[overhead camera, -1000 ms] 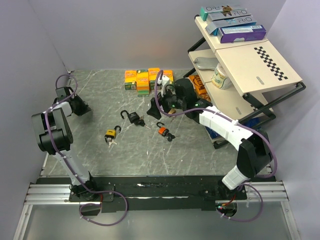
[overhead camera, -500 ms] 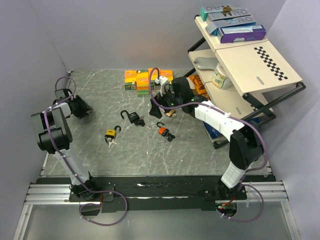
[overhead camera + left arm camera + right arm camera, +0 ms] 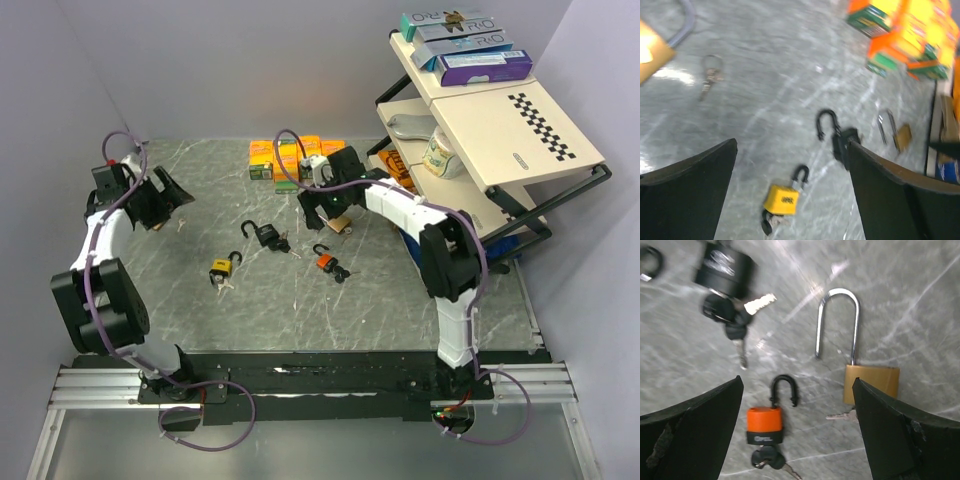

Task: Lock with the key
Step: Place the key at the center of the board, then pick up the lock from the center of the board.

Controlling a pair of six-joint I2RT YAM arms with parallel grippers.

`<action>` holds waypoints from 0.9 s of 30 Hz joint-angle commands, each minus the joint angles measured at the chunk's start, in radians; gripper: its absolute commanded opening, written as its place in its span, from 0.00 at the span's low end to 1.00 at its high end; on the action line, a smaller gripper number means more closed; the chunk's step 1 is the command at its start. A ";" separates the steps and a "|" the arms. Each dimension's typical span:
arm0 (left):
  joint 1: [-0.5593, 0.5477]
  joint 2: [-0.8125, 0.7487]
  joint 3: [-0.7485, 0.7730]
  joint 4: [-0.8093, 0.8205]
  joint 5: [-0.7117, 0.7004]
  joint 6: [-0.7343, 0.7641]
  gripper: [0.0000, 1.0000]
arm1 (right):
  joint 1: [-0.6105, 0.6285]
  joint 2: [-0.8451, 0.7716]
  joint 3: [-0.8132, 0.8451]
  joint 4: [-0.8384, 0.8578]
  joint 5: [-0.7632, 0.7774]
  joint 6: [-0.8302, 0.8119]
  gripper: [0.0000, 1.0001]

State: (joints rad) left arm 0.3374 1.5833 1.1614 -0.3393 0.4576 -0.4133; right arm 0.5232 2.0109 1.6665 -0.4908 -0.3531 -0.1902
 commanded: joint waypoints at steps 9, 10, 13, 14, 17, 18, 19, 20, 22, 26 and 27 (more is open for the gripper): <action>-0.100 -0.163 -0.012 -0.020 0.213 0.156 0.96 | -0.057 0.144 0.079 -0.112 0.130 -0.107 0.99; -0.103 -0.169 -0.015 -0.015 0.214 0.156 0.96 | -0.061 0.166 0.114 -0.127 0.129 -0.107 0.99; -0.107 -0.175 -0.022 0.005 0.233 0.154 0.96 | -0.063 0.189 0.150 -0.137 0.158 -0.106 0.99; -0.107 -0.177 -0.022 0.006 0.230 0.154 0.96 | -0.063 0.193 0.157 -0.140 0.164 -0.109 0.99; -0.107 -0.167 -0.012 0.010 0.234 0.151 0.96 | -0.063 0.221 0.190 -0.172 0.209 -0.126 0.99; -0.107 -0.166 -0.011 0.013 0.234 0.151 0.96 | -0.061 0.232 0.194 -0.180 0.216 -0.135 0.99; -0.109 -0.164 -0.009 0.016 0.234 0.153 0.96 | -0.063 0.236 0.199 -0.192 0.220 -0.143 0.99; -0.109 -0.163 -0.005 0.019 0.233 0.153 0.96 | -0.063 0.238 0.199 -0.196 0.217 -0.149 0.98; -0.109 -0.158 0.000 0.016 0.217 0.151 0.96 | -0.063 0.247 0.203 -0.216 0.217 -0.158 0.98; -0.107 -0.152 0.009 0.019 0.227 0.145 0.96 | -0.061 0.284 0.226 -0.262 0.232 -0.170 0.96; -0.109 -0.151 0.009 0.022 0.228 0.143 0.96 | -0.060 0.299 0.237 -0.278 0.226 -0.173 0.95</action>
State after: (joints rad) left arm 0.2321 1.4414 1.1446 -0.3565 0.6598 -0.2749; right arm 0.4641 2.2627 1.8412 -0.6876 -0.1551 -0.3332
